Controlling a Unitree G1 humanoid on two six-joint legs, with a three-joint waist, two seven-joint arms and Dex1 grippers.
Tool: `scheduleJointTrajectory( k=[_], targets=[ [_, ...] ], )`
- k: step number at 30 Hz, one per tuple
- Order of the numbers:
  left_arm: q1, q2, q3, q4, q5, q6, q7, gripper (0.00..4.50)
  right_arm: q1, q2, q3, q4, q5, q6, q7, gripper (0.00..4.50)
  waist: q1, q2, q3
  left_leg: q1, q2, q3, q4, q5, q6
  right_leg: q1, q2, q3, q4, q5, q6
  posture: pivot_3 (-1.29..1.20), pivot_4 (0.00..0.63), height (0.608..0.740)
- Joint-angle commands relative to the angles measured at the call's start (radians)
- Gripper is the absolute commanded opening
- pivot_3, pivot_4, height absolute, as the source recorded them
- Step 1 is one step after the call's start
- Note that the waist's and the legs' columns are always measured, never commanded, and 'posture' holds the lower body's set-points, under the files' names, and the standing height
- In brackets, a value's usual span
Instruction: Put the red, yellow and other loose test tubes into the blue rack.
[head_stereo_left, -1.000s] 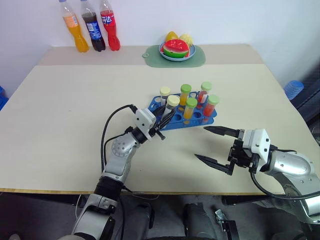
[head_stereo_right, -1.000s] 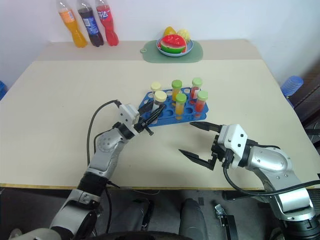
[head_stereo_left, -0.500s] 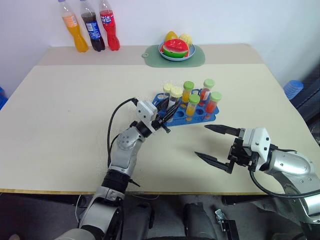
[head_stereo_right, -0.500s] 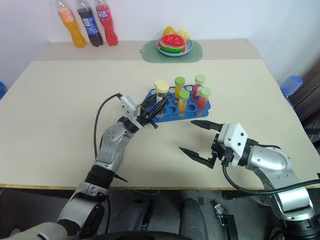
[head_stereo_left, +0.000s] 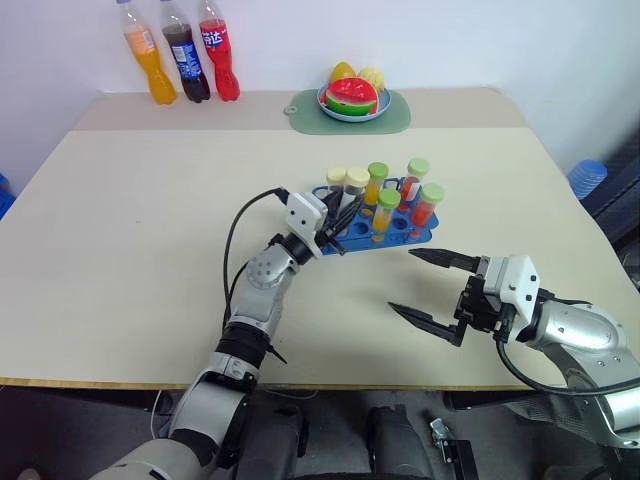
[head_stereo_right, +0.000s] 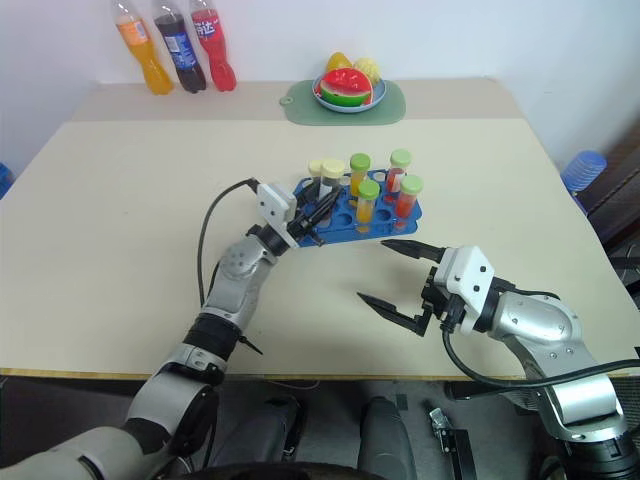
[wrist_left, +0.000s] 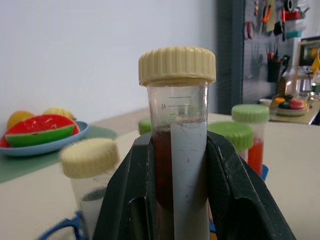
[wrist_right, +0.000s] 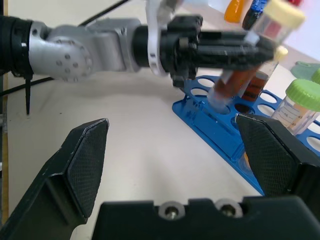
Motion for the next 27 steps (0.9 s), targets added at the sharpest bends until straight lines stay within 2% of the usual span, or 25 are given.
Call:
scheduleJointTrajectory(
  k=[1,21,27],
  targets=[
    [-0.016,-0.012,-0.005,0.028,0.026,-0.048,0.006,0.77,0.004,0.006,-0.01,-0.049,0.007,-0.014,-0.009,4.5,0.0,0.0,0.0,0.0,0.0,0.0,0.0,0.0,0.0,0.0,0.0,0.0,0.0,0.0,0.0,0.0,0.15,0.74],
    [-0.026,0.027,0.021,0.139,0.059,-0.079,0.052,0.77,0.014,0.017,0.003,-0.056,0.003,-0.017,-0.031,4.5,-0.003,0.0,-0.001,0.002,0.0,0.0,0.0,0.0,0.0,0.001,0.0,0.001,0.001,0.0,0.0,0.0,0.15,0.74],
    [-0.015,0.012,0.009,0.134,0.029,-0.048,-0.014,0.77,0.017,0.017,0.001,-0.059,0.002,-0.017,-0.033,4.5,-0.003,0.0,-0.001,0.003,0.0,0.0,0.0,0.0,0.001,0.002,0.0,0.001,0.001,0.0,0.0,0.0,0.15,0.74]
  ],
)
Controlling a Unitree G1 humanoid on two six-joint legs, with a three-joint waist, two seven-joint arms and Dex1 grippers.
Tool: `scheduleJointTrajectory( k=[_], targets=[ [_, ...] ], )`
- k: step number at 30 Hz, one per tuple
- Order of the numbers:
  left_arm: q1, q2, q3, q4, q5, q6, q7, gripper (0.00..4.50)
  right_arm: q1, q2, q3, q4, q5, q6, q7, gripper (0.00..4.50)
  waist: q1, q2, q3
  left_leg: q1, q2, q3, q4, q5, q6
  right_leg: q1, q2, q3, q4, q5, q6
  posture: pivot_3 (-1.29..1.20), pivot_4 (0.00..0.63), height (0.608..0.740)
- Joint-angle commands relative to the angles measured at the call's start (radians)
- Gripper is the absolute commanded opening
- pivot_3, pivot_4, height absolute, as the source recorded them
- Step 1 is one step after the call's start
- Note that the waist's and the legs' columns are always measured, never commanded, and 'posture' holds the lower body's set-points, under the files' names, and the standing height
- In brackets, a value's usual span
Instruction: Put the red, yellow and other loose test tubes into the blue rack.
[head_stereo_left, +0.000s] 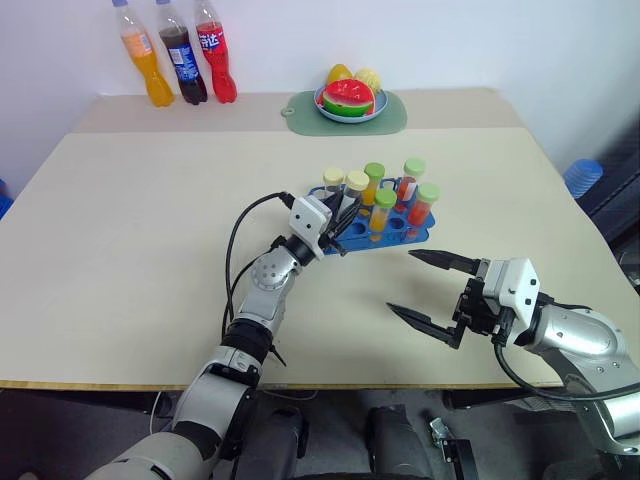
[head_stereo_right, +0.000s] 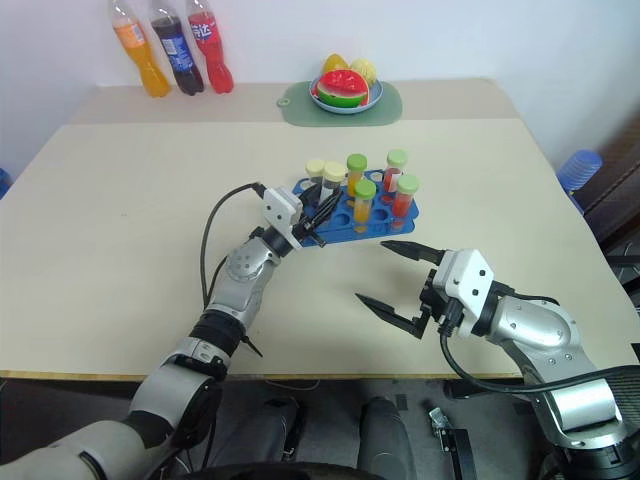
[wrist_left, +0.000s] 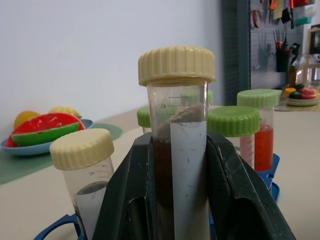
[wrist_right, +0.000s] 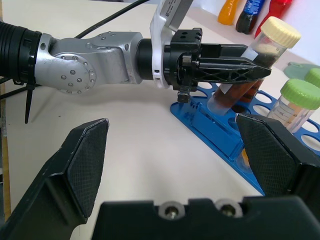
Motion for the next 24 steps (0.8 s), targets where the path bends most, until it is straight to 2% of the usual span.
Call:
scheduleJointTrajectory(
  k=[1,8,10,11,15,16,20,24],
  targets=[
    [0.024,-0.008,-0.002,0.01,-0.022,0.036,-0.052,0.77,-0.007,0.008,-0.002,-0.034,0.003,-0.015,-0.006,4.5,0.001,0.0,0.0,0.0,0.0,0.0,0.0,0.0,0.0,0.0,0.0,0.0,0.0,0.0,0.0,0.0,0.15,0.74],
    [0.036,-0.026,0.026,-0.002,-0.097,0.06,-0.147,0.77,0.001,0.012,-0.002,-0.04,0.001,-0.016,-0.013,4.5,0.001,0.0,0.0,0.0,0.0,0.0,0.0,0.0,0.0,0.0,0.0,0.0,-0.001,0.0,0.0,0.0,0.15,0.74],
    [0.048,-0.02,0.032,-0.024,-0.143,0.092,-0.218,1.8,0.002,0.014,0.0,-0.042,0.0,-0.016,-0.016,4.5,0.001,0.0,0.0,0.0,0.0,0.0,0.0,0.0,0.0,0.0,0.0,0.0,-0.001,0.0,0.0,0.0,0.15,0.74],
    [0.052,-0.016,0.034,-0.033,-0.147,0.095,-0.225,2.18,0.003,0.015,0.0,-0.042,0.0,-0.016,-0.017,4.5,0.0,0.0,0.0,0.0,0.0,0.0,0.0,0.0,0.0,0.0,0.0,0.0,-0.001,0.0,0.0,0.0,0.15,0.74],
    [0.074,-0.007,0.039,-0.097,-0.152,0.118,-0.222,4.31,0.004,0.02,0.002,-0.042,-0.003,-0.018,-0.021,4.5,0.0,0.0,0.0,0.0,0.0,-0.001,0.0,0.0,0.0,0.0,0.0,0.0,0.0,0.0,0.0,0.0,0.15,0.74],
    [0.086,0.0,0.034,-0.126,-0.148,0.135,-0.219,4.47,0.004,0.022,0.003,-0.04,-0.004,-0.018,-0.024,4.5,-0.001,0.0,0.0,0.0,0.0,-0.001,0.0,0.0,0.0,0.0,0.0,0.0,0.0,0.0,0.0,0.0,0.15,0.74],
    [0.153,0.029,0.026,-0.264,-0.142,0.203,-0.207,4.47,0.01,0.045,0.004,-0.04,-0.007,-0.013,-0.051,4.5,-0.001,0.0,0.0,0.0,0.001,-0.001,-0.001,0.0,0.0,-0.001,0.0,0.001,0.0,0.0,0.0,0.0,0.15,0.74],
    [0.265,0.13,0.041,-0.458,-0.148,0.303,-0.211,4.47,0.063,0.105,-0.011,-0.06,-0.016,0.001,-0.136,4.5,-0.001,0.0,0.0,0.0,0.001,-0.001,-0.001,0.0,0.0,-0.001,0.001,0.001,0.0,0.0,0.0,0.0,0.15,0.74]
  ],
)
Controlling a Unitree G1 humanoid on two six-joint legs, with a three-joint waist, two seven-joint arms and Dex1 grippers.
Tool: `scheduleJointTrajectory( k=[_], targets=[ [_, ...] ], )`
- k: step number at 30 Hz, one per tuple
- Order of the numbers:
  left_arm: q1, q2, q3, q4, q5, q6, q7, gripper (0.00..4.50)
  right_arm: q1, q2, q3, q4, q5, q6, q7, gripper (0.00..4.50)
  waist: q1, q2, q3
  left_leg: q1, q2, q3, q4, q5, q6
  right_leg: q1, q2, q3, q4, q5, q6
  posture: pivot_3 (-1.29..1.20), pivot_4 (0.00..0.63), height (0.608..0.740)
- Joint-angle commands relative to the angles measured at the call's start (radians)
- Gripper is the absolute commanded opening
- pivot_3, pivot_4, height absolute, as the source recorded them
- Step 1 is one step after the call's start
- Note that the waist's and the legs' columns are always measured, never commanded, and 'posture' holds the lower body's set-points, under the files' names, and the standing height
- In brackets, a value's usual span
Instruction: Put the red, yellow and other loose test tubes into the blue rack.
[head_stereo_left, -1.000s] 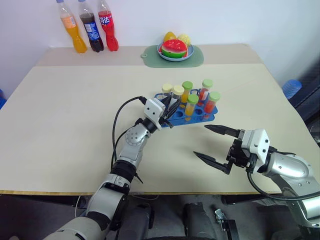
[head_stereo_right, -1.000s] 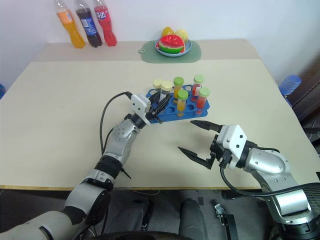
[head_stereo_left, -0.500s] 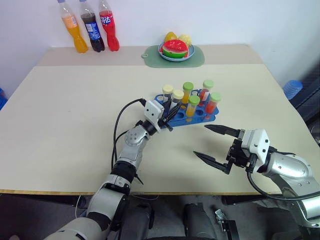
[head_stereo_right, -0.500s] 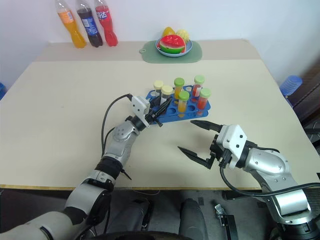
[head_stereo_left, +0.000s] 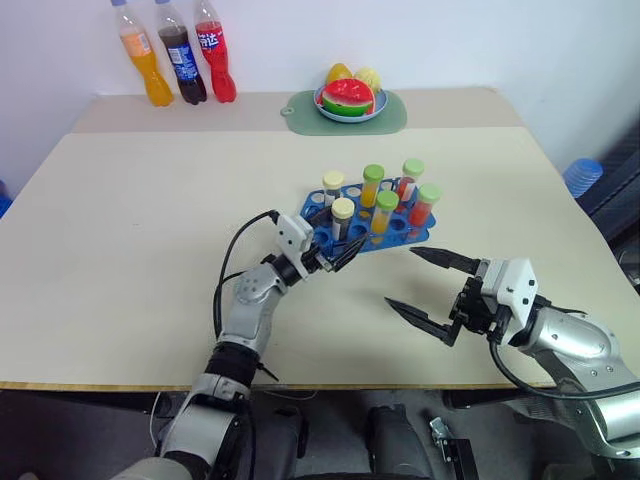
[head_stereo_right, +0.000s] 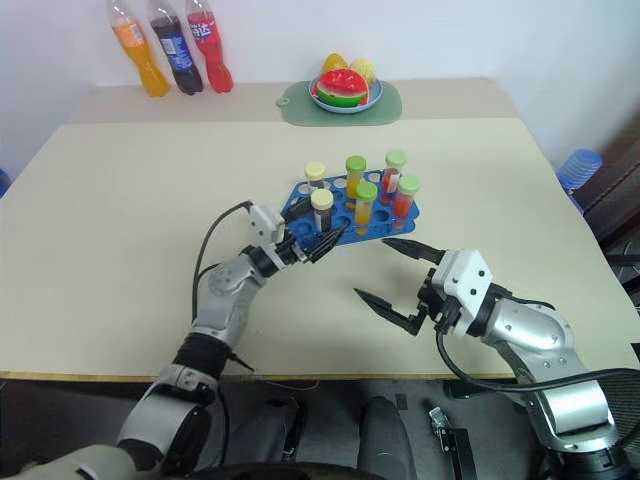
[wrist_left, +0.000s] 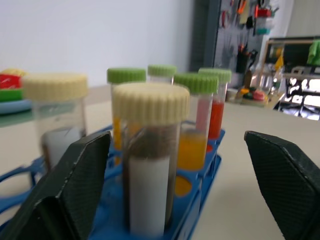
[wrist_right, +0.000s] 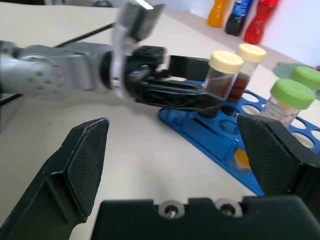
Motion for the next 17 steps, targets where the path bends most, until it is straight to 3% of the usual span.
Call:
scheduleJointTrajectory(
  k=[1,10,17],
  targets=[
    [0.095,0.106,0.032,-0.197,-0.041,0.068,-0.044,4.47,0.061,0.051,-0.026,-0.049,-0.018,-0.005,-0.084,4.5,-0.001,0.0,0.0,0.0,0.0,0.0,0.0,0.0,0.0,0.0,0.0,0.0,0.0,0.0,0.0,0.0,0.15,0.74],
    [0.357,0.433,0.22,-0.502,-0.259,0.311,-0.159,4.47,0.248,0.106,-0.143,-0.012,-0.058,-0.065,-0.158,4.5,0.002,0.003,-0.001,0.003,0.002,0.001,-0.001,-0.001,0.001,0.001,0.002,0.003,0.0,0.001,-0.002,0.0,0.15,0.74],
    [0.451,0.567,0.28,-0.547,-0.292,0.403,-0.217,4.47,0.301,0.121,-0.214,0.042,-0.049,-0.101,-0.15,4.5,0.0,0.004,-0.001,0.009,0.004,0.002,-0.004,-0.001,0.001,0.006,0.003,0.003,-0.002,0.0,-0.002,0.0,0.15,0.74]
  ],
)
